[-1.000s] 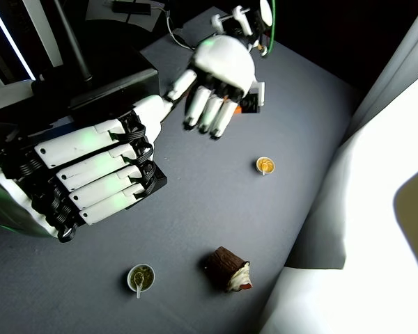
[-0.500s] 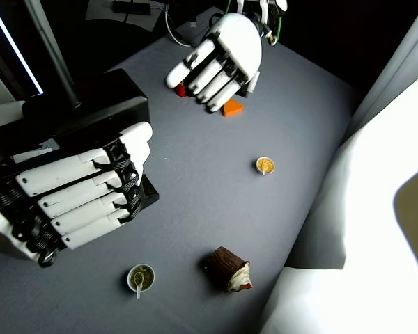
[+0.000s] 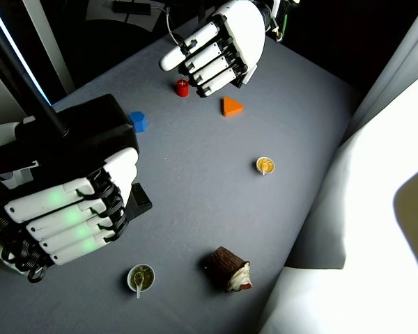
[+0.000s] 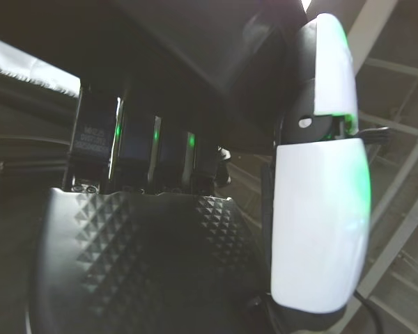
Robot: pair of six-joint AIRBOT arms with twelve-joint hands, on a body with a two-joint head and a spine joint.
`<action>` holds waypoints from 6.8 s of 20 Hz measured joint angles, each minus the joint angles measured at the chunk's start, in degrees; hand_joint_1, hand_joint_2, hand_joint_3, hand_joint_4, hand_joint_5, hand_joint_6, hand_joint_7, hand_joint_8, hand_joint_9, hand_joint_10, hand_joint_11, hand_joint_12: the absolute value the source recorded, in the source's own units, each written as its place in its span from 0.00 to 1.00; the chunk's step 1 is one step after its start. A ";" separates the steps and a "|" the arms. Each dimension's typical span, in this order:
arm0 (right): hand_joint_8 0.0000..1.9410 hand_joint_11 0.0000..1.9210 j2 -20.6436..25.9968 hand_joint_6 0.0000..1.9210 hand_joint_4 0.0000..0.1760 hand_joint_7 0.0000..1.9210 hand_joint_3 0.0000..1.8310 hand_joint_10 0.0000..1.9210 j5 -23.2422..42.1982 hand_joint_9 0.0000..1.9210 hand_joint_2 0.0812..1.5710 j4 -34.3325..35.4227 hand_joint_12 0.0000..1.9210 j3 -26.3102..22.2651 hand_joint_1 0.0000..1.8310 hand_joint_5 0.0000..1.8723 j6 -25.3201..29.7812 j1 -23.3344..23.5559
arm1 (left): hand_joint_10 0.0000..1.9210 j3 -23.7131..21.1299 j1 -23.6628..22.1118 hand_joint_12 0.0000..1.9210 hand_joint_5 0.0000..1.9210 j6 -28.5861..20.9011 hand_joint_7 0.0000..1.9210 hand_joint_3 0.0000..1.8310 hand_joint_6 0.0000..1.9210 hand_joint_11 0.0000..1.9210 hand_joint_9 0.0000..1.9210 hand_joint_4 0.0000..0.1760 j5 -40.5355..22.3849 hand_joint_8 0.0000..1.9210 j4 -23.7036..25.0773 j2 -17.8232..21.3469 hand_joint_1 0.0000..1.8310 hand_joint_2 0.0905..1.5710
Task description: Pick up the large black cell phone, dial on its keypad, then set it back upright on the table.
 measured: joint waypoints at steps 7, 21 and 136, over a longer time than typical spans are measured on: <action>0.47 0.51 -1.66 0.40 0.00 0.50 0.00 0.61 2.62 0.47 0.68 0.66 0.74 -0.13 0.81 0.53 0.04 -3.17 | 0.00 -2.78 -1.09 0.25 0.14 -3.58 0.13 0.00 0.00 0.00 0.10 0.07 13.09 0.00 -1.92 0.83 0.00 0.76; 0.52 0.51 -2.03 0.33 0.00 0.47 0.00 0.63 3.45 0.46 0.68 0.20 0.75 2.67 0.81 0.55 0.02 -10.03 | 0.00 -7.80 -1.46 0.20 0.09 -24.85 0.11 0.00 0.00 0.00 0.08 0.01 29.53 0.00 4.28 3.30 0.00 0.73; 0.00 0.00 -8.50 0.00 0.73 0.00 0.00 0.00 4.44 0.00 0.47 0.26 0.00 11.50 0.09 0.00 -0.15 -8.52 | 0.00 -10.71 -2.19 0.17 0.08 -33.57 0.11 0.00 0.00 0.00 0.10 0.00 37.11 0.00 -0.68 6.14 0.00 0.74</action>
